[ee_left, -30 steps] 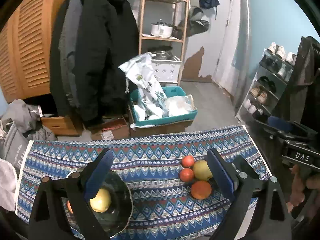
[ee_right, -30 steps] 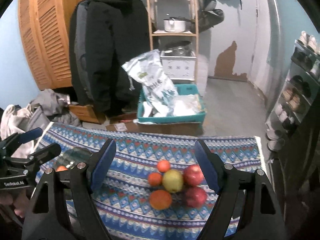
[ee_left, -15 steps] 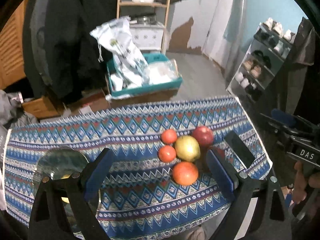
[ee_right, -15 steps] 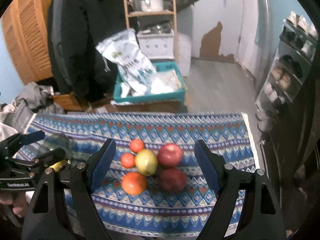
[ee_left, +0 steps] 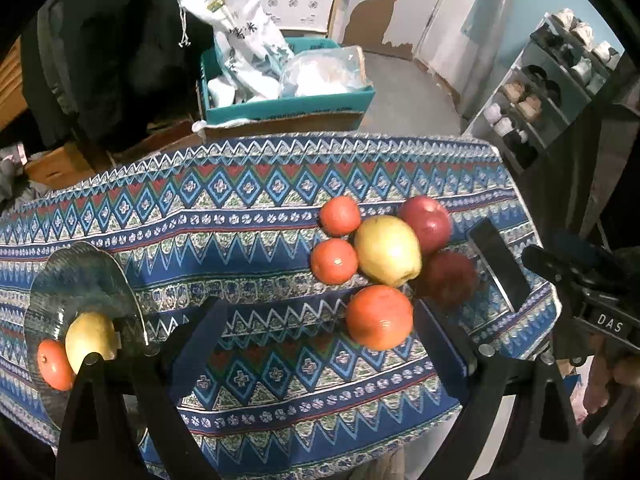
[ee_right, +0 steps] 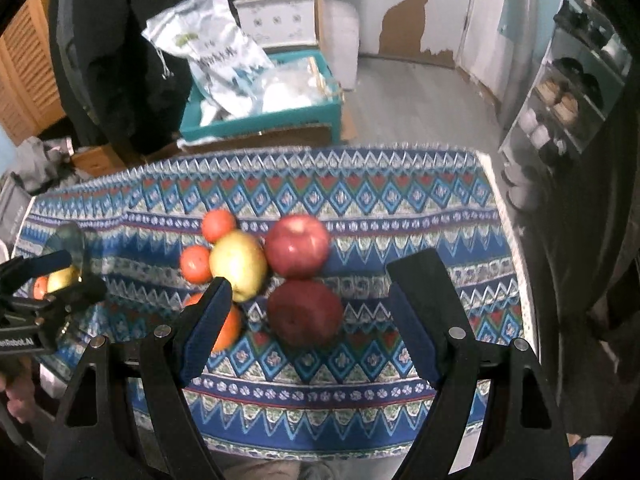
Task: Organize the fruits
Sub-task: 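Reach the right tool to the dark red apple while the left tool approaches the orange, then grasp and lift the dark red apple with the right tool while the left tool grasps the orange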
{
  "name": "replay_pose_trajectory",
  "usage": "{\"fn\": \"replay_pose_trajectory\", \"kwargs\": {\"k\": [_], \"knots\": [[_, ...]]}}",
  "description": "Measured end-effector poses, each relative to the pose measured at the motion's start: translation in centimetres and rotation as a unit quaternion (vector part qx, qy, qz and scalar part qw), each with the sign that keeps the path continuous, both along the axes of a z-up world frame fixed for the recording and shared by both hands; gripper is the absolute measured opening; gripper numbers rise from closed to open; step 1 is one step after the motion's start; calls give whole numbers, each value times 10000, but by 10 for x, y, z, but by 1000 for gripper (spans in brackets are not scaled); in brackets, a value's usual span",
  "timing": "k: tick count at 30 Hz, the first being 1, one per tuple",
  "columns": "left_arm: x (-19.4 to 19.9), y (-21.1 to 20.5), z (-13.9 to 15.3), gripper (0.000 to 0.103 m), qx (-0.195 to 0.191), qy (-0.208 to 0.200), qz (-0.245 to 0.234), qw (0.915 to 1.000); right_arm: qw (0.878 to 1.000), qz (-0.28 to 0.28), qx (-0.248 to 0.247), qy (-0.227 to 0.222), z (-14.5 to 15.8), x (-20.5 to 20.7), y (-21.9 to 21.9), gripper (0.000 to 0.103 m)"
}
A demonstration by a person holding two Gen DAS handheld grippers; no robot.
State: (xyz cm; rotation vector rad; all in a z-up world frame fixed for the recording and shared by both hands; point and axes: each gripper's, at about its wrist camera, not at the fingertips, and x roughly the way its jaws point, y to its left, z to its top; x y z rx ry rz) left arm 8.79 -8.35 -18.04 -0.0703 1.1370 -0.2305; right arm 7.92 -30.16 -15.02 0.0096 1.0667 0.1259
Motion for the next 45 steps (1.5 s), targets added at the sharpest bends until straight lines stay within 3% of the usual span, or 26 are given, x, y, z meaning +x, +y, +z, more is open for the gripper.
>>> {"fn": "replay_pose_trajectory", "kwargs": {"k": [7,15,24,36,45], "knots": [[10,-1,-24,95,201,128,31,9997,9991,14,88,414,-32,8,0,81],[18,-1,-45,95,176,290,23,9994,9949,164,24,993,-80,24,8,81],[27,-6,-64,95,134,458,8,9989,9910,189,78,1320,-112,35,11,81],[32,-10,-71,95,61,538,8,9985,9902,206,125,1379,-141,47,20,82],[27,-39,-75,95,-53,577,-283,9979,9939,45,119,1096,-131,38,2,80]]}}
